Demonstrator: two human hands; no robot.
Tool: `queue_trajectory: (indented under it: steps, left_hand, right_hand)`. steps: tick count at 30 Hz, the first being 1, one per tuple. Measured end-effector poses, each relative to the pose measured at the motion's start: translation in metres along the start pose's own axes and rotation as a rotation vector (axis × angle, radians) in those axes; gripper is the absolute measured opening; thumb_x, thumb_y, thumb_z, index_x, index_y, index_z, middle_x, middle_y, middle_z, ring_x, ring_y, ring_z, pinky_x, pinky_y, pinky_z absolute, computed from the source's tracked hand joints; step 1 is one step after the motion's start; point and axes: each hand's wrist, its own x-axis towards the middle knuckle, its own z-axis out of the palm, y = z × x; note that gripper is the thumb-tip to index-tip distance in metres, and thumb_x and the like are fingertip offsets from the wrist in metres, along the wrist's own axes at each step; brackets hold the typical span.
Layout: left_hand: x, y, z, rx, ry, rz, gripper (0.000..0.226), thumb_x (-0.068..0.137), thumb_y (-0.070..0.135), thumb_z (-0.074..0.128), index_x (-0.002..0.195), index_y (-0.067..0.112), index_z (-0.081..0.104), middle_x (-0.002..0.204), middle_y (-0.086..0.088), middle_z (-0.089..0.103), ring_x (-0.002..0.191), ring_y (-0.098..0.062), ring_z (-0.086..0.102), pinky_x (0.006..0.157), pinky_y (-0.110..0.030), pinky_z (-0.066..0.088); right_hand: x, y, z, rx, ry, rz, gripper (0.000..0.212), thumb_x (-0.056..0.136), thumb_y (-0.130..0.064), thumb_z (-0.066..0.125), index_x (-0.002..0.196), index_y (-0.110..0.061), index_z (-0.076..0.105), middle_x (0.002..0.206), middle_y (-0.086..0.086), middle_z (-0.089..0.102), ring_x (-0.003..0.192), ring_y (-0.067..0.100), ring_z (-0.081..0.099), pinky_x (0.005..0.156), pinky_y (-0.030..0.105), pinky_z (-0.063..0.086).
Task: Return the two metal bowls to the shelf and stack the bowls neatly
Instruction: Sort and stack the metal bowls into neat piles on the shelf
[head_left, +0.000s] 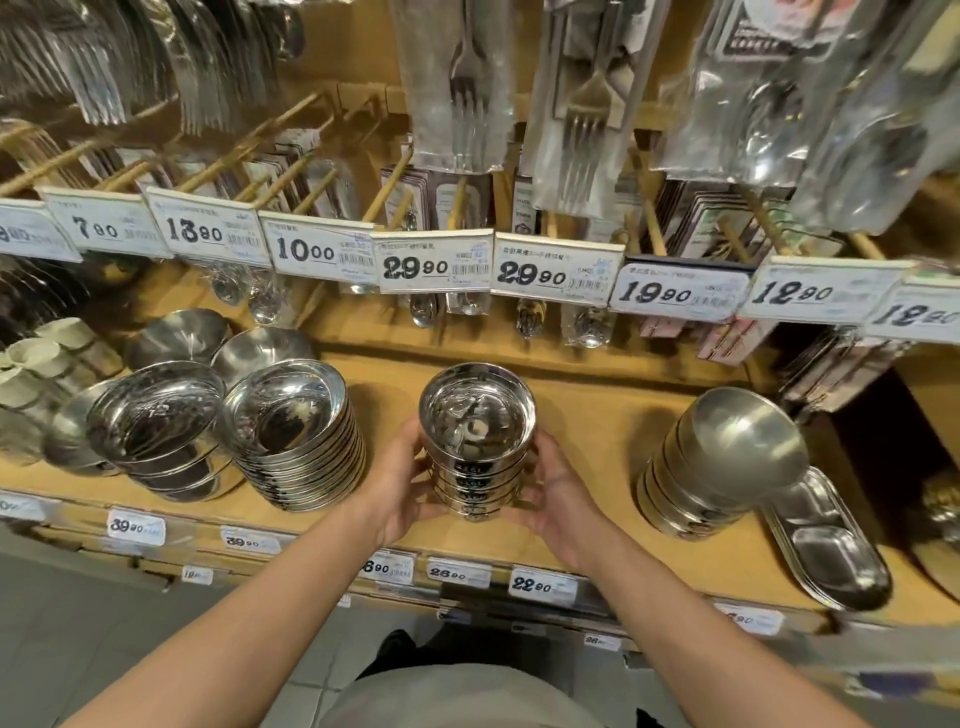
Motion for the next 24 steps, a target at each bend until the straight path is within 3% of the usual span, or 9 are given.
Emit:
queue_trajectory:
  steps: [4, 8, 13, 16, 18, 21, 24]
  left_hand:
    - [0.002, -0.005, 0.025, 0.05, -0.054, -0.004, 0.054, 0.09, 0.068, 0.043, 0.116, 0.026, 0.066, 0.121, -0.007, 0.066, 0.108, -0.029, 0.064, 0.071, -0.039, 0.06]
    - [0.003, -0.008, 0.055, 0.077, -0.112, -0.007, 0.059, 0.084, 0.073, 0.047, 0.121, 0.03, 0.063, 0.124, -0.006, 0.063, 0.11, -0.029, 0.063, 0.071, -0.038, 0.06]
    - [0.005, -0.009, 0.067, 0.053, -0.127, -0.016, 0.057, 0.09, 0.068, 0.047, 0.129, 0.028, 0.058, 0.129, -0.007, 0.059, 0.11, -0.029, 0.062, 0.067, -0.036, 0.061]
    - [0.001, -0.015, 0.051, 0.006, -0.087, -0.06, 0.054, 0.1, 0.059, 0.041, 0.138, 0.023, 0.053, 0.13, -0.01, 0.057, 0.115, -0.029, 0.061, 0.079, -0.041, 0.061]
    - [-0.007, -0.023, 0.031, -0.012, -0.036, -0.087, 0.047, 0.102, 0.051, 0.042, 0.129, 0.017, 0.061, 0.128, -0.011, 0.061, 0.118, -0.031, 0.061, 0.08, -0.042, 0.06]
    - [-0.026, -0.035, -0.006, -0.021, 0.053, -0.111, 0.033, 0.103, 0.037, 0.046, 0.105, 0.014, 0.07, 0.101, -0.008, 0.066, 0.088, -0.021, 0.065, 0.072, -0.037, 0.062]
    - [-0.046, -0.045, -0.049, 0.007, 0.176, -0.122, 0.026, 0.102, 0.027, 0.051, 0.101, 0.013, 0.072, 0.088, -0.005, 0.066, 0.078, -0.016, 0.063, 0.079, -0.036, 0.06]
  right_hand:
    - [-0.01, -0.002, -0.025, 0.024, 0.053, 0.007, 0.027, 0.1, -0.058, 0.046, 0.091, -0.059, 0.071, 0.116, -0.014, 0.066, 0.122, 0.021, 0.057, 0.102, 0.051, 0.053]
    - [-0.02, -0.008, -0.051, 0.028, 0.111, 0.0, 0.022, 0.103, -0.056, 0.039, 0.106, -0.051, 0.06, 0.116, -0.01, 0.061, 0.125, 0.025, 0.055, 0.101, 0.051, 0.053]
    - [-0.026, -0.008, -0.064, 0.047, 0.132, -0.015, 0.025, 0.103, -0.057, 0.037, 0.105, -0.049, 0.06, 0.112, -0.01, 0.061, 0.112, 0.017, 0.058, 0.096, 0.045, 0.056]
    - [-0.029, 0.008, -0.069, 0.05, 0.193, 0.06, 0.03, 0.106, -0.052, 0.033, 0.104, -0.035, 0.057, 0.11, 0.0, 0.06, 0.103, 0.018, 0.059, 0.092, 0.042, 0.052]
    - [-0.03, 0.026, -0.068, 0.016, 0.225, 0.142, 0.036, 0.107, -0.046, 0.036, 0.117, -0.019, 0.056, 0.122, 0.01, 0.056, 0.109, 0.027, 0.058, 0.092, 0.043, 0.052]
    - [-0.03, 0.051, -0.048, -0.01, 0.153, 0.294, 0.047, 0.107, -0.039, 0.042, 0.133, -0.001, 0.051, 0.127, 0.018, 0.058, 0.111, 0.032, 0.06, 0.089, 0.042, 0.055]
    - [-0.027, 0.058, -0.014, -0.076, 0.02, 0.339, 0.045, 0.107, -0.033, 0.044, 0.137, 0.0, 0.05, 0.135, 0.021, 0.058, 0.119, 0.033, 0.06, 0.103, 0.045, 0.052]
